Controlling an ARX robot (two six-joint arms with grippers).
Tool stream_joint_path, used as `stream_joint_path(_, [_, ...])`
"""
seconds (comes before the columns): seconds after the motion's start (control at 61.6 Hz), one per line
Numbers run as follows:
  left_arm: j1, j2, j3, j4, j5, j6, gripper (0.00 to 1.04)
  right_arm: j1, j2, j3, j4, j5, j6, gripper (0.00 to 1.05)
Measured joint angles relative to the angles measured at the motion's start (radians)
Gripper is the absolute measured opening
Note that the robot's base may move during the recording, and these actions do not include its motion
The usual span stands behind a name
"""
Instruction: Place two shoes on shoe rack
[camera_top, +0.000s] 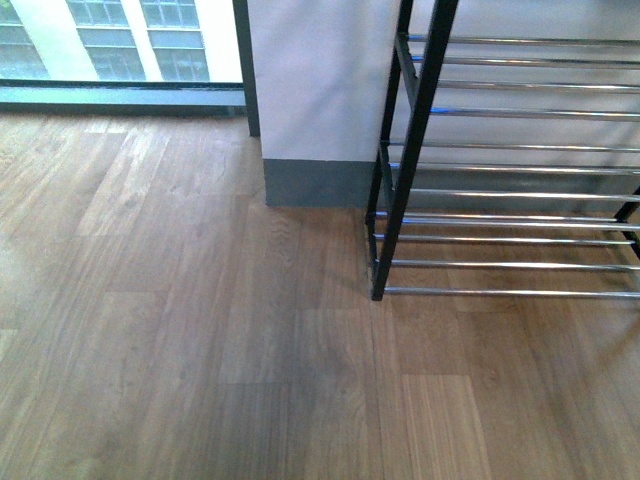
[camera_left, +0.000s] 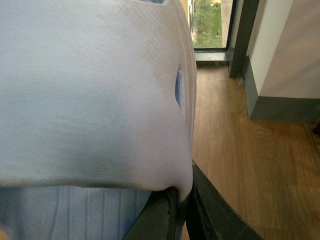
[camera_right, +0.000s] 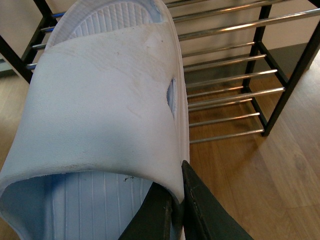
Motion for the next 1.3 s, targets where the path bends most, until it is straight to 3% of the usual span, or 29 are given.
stream_joint_path(1.298, [0.000,0.001,-0.002,0.000,0.001,0.000,0.02,0.000,0.000,-0.001,0.000,0.000,0.000,0.02])
